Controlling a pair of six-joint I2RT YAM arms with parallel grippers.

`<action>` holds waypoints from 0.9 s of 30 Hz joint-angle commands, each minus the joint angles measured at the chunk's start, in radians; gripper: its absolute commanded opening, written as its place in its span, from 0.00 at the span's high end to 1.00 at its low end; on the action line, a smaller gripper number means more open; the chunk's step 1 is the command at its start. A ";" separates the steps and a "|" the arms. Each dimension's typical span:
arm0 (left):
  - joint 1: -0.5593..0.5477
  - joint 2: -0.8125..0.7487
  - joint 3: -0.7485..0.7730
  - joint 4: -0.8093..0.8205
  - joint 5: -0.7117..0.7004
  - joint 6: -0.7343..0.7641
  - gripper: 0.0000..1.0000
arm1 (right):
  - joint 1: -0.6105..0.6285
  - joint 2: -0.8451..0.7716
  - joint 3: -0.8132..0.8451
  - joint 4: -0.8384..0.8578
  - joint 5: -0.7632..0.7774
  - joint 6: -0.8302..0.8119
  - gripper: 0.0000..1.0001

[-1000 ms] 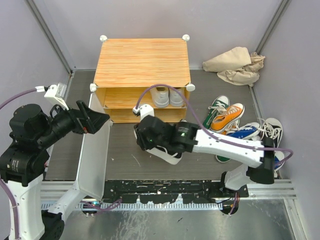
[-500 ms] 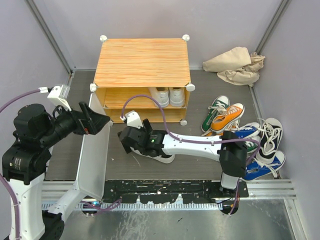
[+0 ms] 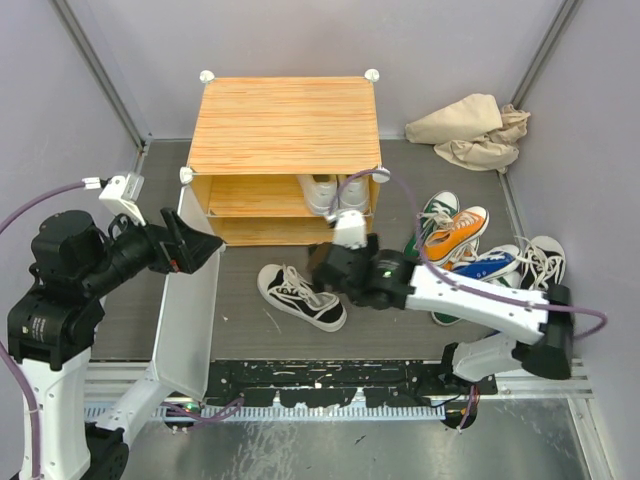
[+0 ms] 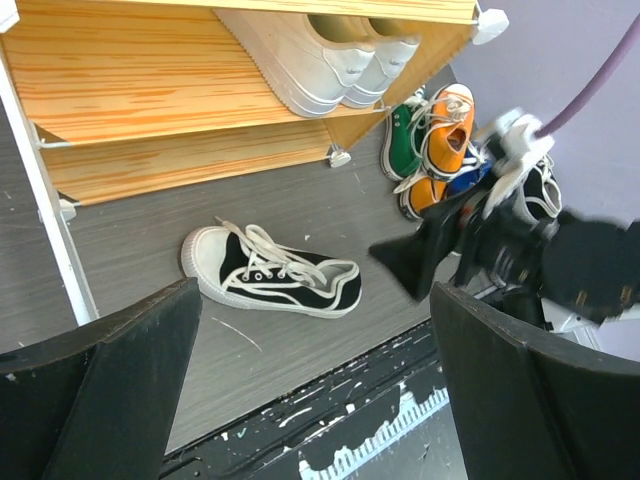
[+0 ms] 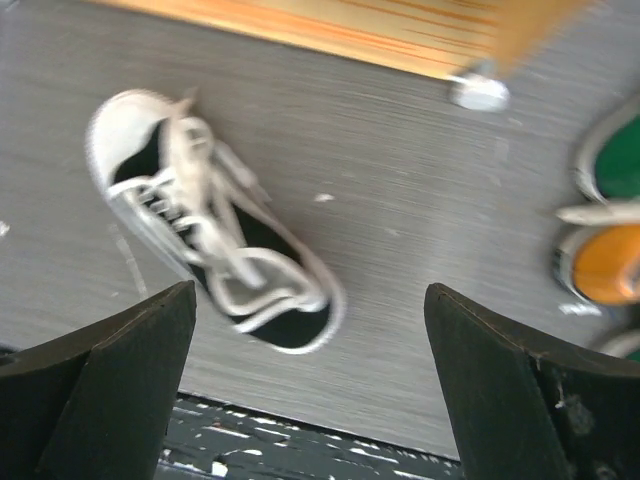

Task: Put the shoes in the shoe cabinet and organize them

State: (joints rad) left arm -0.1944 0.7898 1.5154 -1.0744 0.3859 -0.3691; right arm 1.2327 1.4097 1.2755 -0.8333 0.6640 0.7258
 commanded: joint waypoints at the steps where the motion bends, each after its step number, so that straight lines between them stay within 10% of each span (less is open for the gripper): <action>1: -0.003 -0.025 -0.008 0.061 0.054 0.013 0.02 | -0.158 -0.179 -0.124 -0.239 0.025 0.205 0.00; 8: -0.002 -0.051 -0.033 0.075 0.109 0.015 0.02 | -0.506 -0.379 -0.195 -0.244 0.105 0.127 0.01; 27: -0.055 -0.084 -0.105 0.194 0.246 -0.088 0.02 | -1.460 -0.241 -0.286 0.127 0.193 -0.251 0.13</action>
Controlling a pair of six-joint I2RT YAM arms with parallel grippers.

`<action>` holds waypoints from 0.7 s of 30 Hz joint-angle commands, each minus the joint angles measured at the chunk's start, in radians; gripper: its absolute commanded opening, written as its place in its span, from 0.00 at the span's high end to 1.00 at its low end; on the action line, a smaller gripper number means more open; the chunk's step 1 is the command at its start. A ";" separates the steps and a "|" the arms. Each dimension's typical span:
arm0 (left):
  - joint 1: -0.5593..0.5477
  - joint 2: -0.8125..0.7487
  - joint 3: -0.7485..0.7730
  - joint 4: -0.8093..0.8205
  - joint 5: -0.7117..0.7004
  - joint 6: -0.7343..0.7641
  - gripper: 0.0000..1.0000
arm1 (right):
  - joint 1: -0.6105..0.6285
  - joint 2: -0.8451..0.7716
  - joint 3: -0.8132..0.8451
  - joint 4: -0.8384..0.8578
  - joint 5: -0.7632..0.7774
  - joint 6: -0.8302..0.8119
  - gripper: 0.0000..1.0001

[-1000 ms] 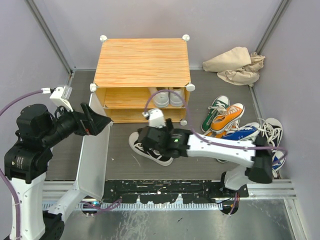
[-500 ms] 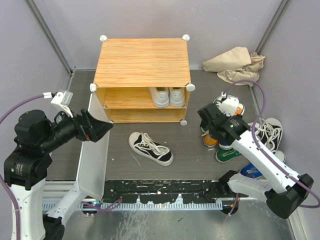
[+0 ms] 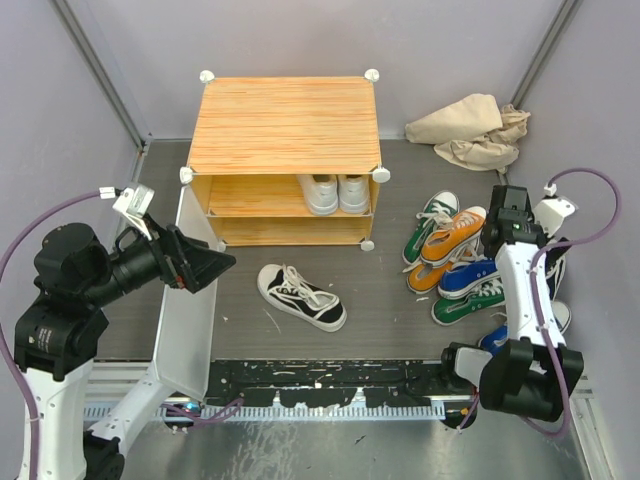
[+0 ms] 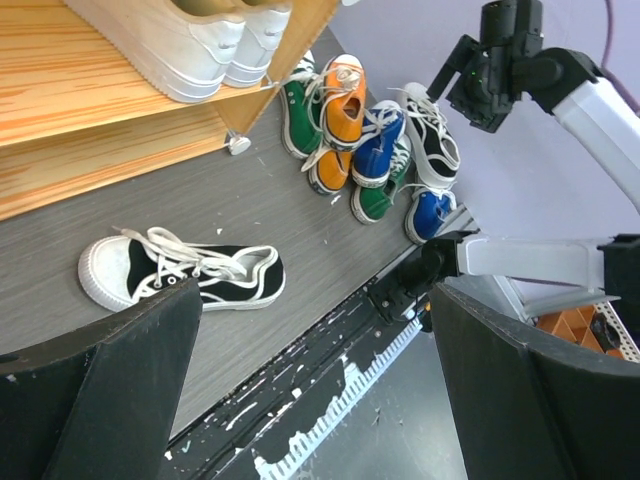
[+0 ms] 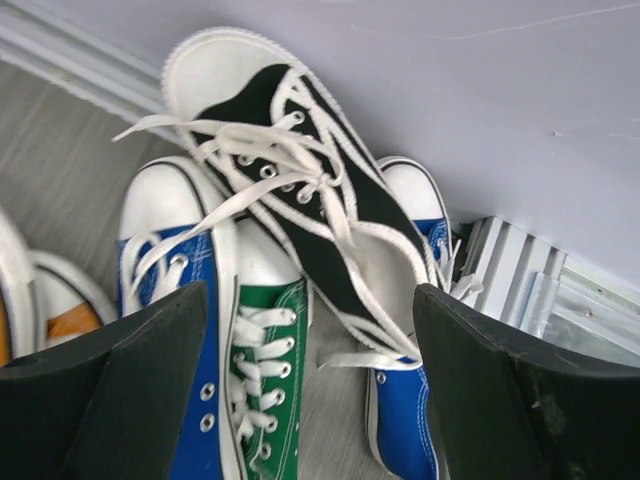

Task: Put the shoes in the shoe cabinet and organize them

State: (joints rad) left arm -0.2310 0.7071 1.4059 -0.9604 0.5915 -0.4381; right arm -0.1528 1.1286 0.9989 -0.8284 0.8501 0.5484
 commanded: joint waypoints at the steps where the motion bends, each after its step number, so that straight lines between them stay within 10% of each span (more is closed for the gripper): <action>1: -0.022 -0.003 0.002 0.079 0.040 -0.019 0.02 | -0.085 0.055 -0.016 0.129 0.013 -0.077 0.14; 21: -0.031 -0.039 -0.030 0.038 -0.001 0.011 0.02 | -0.220 0.273 -0.127 0.287 -0.167 -0.100 0.30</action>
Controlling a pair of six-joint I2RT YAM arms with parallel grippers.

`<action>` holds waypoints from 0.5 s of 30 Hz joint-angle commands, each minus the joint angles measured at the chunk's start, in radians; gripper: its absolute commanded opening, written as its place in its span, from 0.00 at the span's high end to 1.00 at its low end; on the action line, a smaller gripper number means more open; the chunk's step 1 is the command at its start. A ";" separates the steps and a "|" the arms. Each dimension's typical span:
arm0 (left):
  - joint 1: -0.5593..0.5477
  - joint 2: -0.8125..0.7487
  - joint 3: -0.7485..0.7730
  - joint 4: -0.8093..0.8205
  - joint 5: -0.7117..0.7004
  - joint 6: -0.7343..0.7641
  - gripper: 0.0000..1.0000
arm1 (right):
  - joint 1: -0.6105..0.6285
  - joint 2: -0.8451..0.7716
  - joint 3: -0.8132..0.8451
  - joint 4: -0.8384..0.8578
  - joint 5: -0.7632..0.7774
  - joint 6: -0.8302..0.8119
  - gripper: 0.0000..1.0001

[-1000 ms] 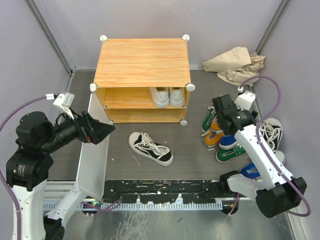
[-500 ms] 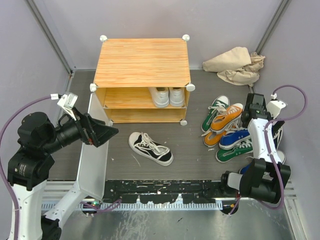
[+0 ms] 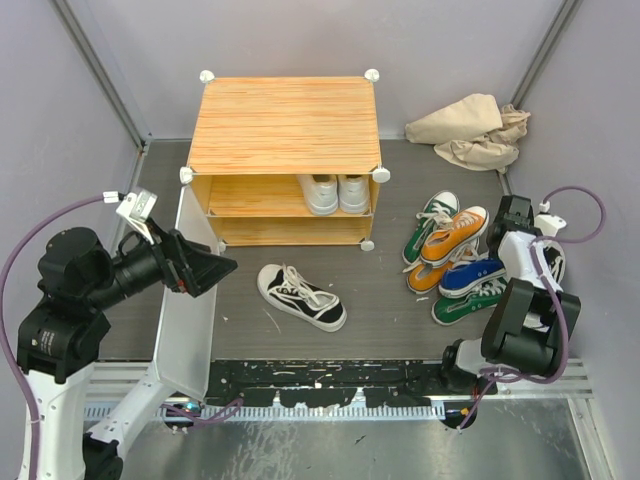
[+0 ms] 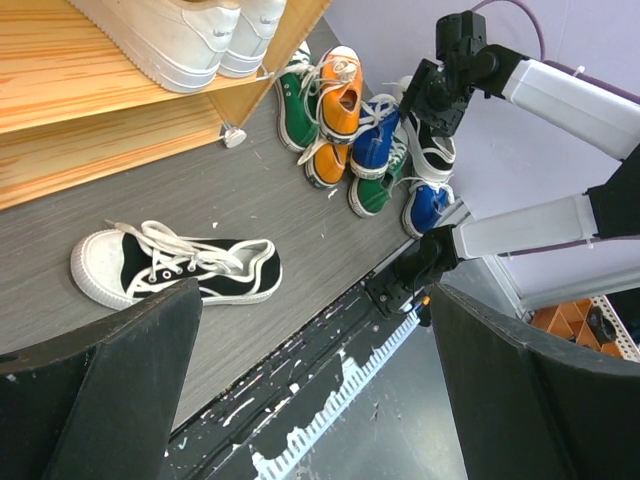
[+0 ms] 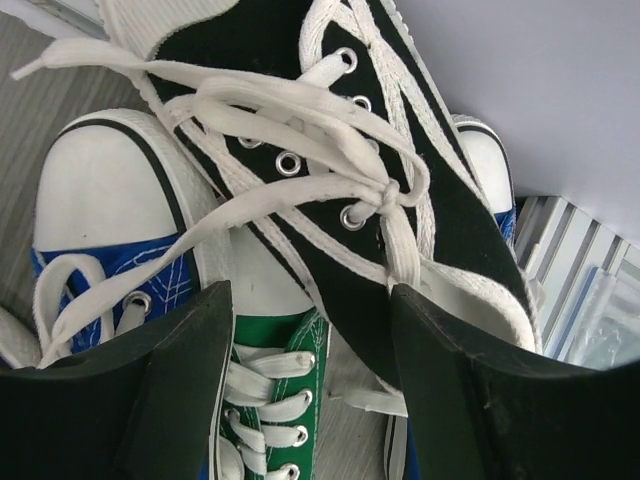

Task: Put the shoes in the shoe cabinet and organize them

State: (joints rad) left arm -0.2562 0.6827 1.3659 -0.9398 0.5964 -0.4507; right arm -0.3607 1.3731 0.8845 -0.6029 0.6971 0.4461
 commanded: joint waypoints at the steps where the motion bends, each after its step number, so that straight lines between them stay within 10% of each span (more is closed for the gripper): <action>1: -0.005 -0.017 0.010 0.013 -0.010 0.026 0.02 | -0.024 0.044 -0.017 0.066 -0.024 0.004 0.30; 7: -0.005 -0.040 0.016 -0.006 -0.029 0.030 0.02 | -0.084 0.091 -0.012 0.069 -0.071 0.024 0.32; 12: -0.005 -0.045 0.018 -0.021 -0.040 0.044 0.02 | -0.085 0.014 0.000 0.045 -0.114 0.020 0.85; 15: -0.005 -0.045 0.024 -0.033 -0.047 0.052 0.02 | -0.083 -0.093 0.016 0.019 -0.177 0.004 0.98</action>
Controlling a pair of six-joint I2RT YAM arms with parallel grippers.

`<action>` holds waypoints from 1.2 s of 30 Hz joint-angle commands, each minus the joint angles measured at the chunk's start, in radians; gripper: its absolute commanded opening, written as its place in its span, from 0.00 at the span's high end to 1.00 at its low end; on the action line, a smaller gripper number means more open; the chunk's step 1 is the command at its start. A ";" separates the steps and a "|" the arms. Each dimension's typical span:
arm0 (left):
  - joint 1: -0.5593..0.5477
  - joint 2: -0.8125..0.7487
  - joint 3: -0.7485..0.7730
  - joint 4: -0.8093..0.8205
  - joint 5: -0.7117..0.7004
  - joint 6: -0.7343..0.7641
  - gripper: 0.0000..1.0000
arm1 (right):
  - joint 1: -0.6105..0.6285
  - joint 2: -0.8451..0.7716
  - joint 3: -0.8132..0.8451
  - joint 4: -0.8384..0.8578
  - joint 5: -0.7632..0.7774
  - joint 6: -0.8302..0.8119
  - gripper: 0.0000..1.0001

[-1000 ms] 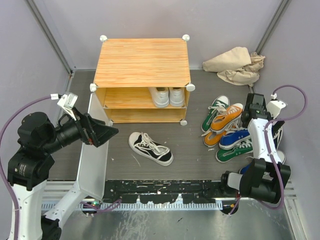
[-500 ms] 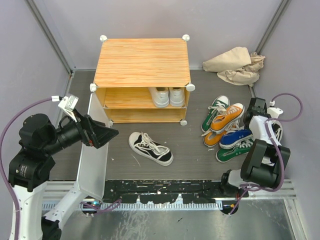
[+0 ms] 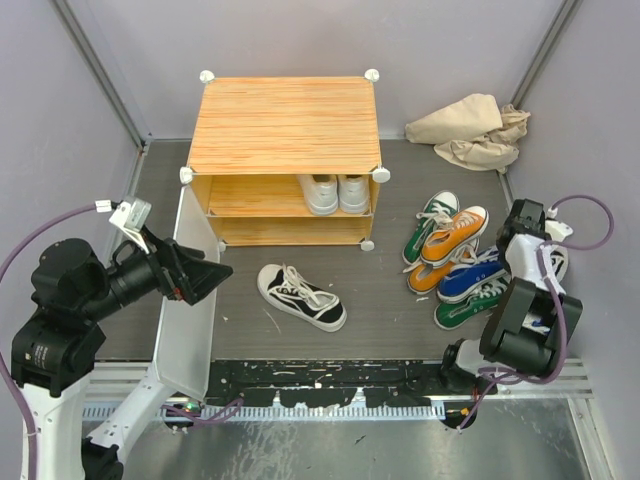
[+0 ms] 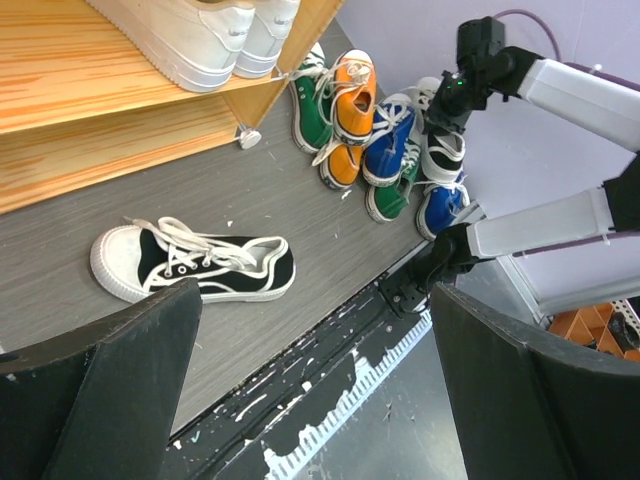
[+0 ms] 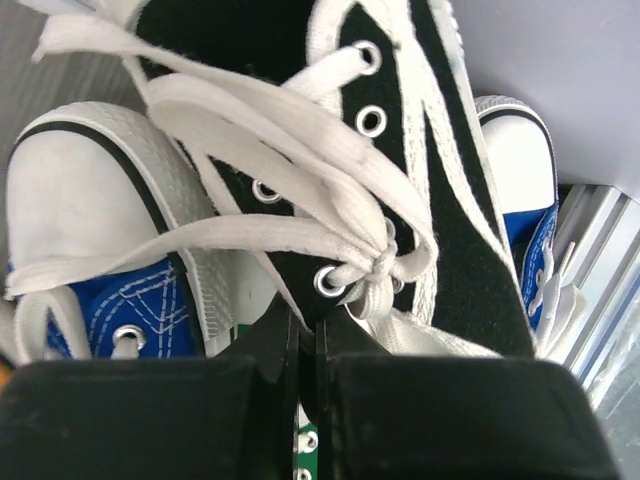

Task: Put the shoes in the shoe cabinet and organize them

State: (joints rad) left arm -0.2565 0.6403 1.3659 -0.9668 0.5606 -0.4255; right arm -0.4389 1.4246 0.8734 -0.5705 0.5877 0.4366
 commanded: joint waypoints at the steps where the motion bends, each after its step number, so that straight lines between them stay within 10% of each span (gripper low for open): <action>1: -0.004 -0.002 0.027 -0.009 -0.012 0.028 0.02 | -0.004 -0.185 0.040 -0.025 -0.085 0.008 0.99; 10: -0.004 0.001 0.019 -0.022 -0.030 0.029 0.02 | 0.079 -0.478 0.277 -0.143 -0.358 0.034 0.99; 22: -0.006 0.049 0.053 -0.054 -0.139 0.022 0.02 | 0.972 -0.475 0.293 -0.312 -0.102 0.215 0.99; 36: -0.005 0.102 0.058 -0.043 -0.251 0.030 0.02 | 1.353 -0.529 0.063 -0.423 -0.108 0.368 0.99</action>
State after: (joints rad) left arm -0.2600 0.7456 1.4048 -1.0546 0.3584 -0.4042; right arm 0.8768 0.9218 0.9646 -1.0245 0.4347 0.7658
